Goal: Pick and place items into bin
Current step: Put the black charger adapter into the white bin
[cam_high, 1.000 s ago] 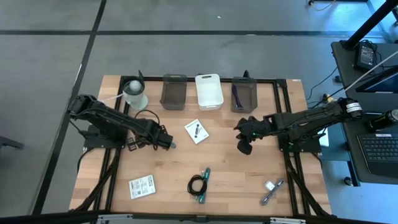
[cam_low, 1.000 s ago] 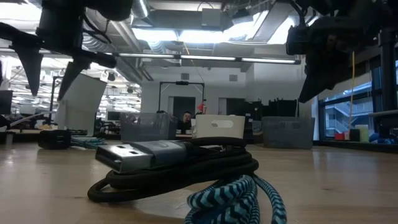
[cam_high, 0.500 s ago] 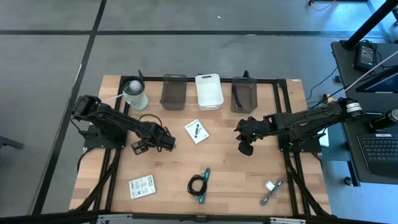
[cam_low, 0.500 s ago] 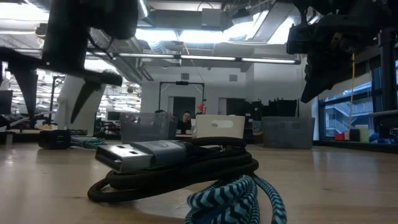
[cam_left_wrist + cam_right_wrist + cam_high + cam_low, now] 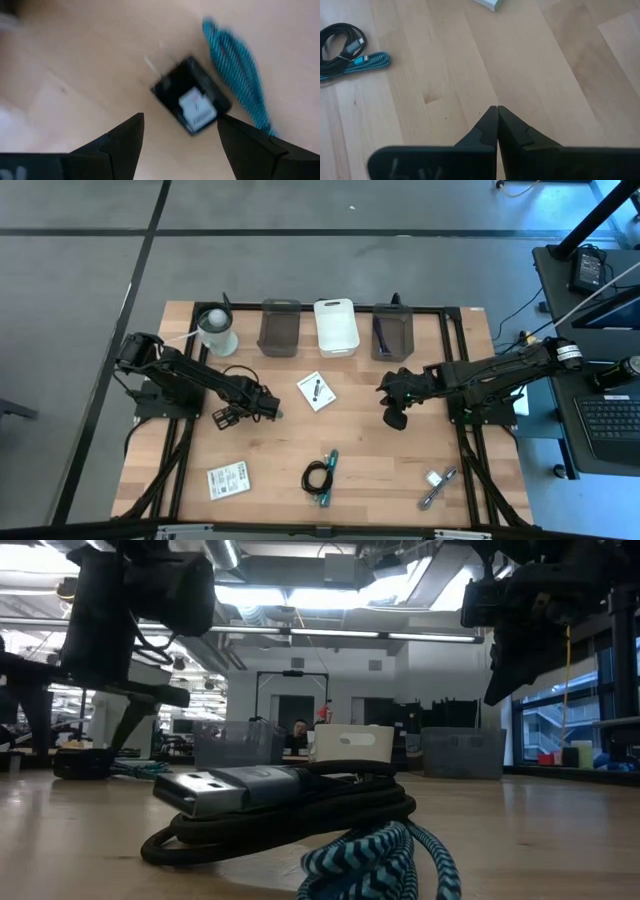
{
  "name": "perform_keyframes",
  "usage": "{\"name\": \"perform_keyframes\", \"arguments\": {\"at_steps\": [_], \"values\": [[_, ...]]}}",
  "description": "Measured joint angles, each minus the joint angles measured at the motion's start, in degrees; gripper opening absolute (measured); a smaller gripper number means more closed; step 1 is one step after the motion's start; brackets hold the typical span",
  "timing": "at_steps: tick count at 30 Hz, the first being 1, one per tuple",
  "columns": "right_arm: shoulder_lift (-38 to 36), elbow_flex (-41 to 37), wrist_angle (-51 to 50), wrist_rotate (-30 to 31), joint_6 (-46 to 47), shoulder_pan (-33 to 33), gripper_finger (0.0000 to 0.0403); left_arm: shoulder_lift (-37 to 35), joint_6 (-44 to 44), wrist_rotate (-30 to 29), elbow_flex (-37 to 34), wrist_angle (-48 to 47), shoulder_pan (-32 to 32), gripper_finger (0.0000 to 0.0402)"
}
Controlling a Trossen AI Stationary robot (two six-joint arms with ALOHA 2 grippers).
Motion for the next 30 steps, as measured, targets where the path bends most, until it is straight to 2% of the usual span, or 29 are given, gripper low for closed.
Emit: {"name": "perform_keyframes", "arguments": {"at_steps": [6, 15, 21, 27, 30], "values": [[0.0, 0.0, 0.1, 0.0, 0.1, 0.0, 0.0009, 0.0, 2.4, 3.4, -0.1, -2.0, 0.0, 0.0246], [0.0, 0.0, 0.2, 0.0, 1.5, 0.0, 0.0009, 0.0, 2.5, 4.2, -0.1, -7.0, -1.1, 0.0246], [0.0, 0.0, 0.2, 0.0, 1.5, 0.0, 0.0009, 0.0, 3.4, 8.1, -0.1, -7.9, -2.3, 0.0246], [0.0, 0.0, 0.2, 0.0, 1.4, 0.0, 0.0009, -0.7, 3.0, 7.5, -0.1, -4.2, -2.2, 0.0246], [0.0, 0.0, 0.2, 0.0, 1.2, 0.0, 0.0009, -0.9, 3.0, 4.6, -0.1, -4.0, -1.1, 0.0246]]}}
